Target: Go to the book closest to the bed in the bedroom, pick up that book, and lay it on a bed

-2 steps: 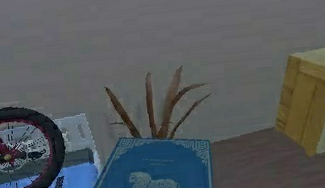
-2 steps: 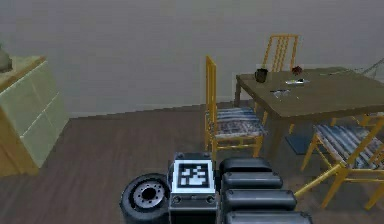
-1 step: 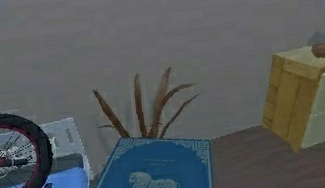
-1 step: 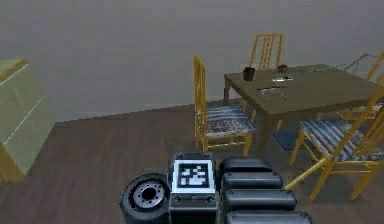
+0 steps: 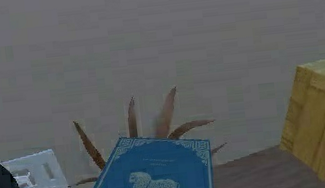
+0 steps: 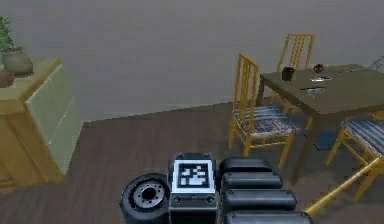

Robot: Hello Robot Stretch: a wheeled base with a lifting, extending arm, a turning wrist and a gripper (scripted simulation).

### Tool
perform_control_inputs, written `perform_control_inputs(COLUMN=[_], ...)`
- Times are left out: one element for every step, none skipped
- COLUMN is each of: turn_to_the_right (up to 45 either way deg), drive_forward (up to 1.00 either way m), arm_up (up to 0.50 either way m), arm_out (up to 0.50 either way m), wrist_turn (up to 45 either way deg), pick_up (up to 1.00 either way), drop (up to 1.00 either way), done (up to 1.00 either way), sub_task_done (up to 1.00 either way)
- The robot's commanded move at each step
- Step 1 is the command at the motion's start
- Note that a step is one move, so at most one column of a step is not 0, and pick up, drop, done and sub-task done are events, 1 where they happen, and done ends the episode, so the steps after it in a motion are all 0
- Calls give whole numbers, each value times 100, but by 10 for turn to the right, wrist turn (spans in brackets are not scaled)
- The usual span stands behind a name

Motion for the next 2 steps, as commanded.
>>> perform_control_inputs(turn_to_the_right=[450,450], drive_forward=[0,0], arm_up=[0,0], arm_out=[0,0], wrist_turn=[0,0], pick_up=[0,0], drop=[0,0], done=[0,0], sub_task_done=[0,0])
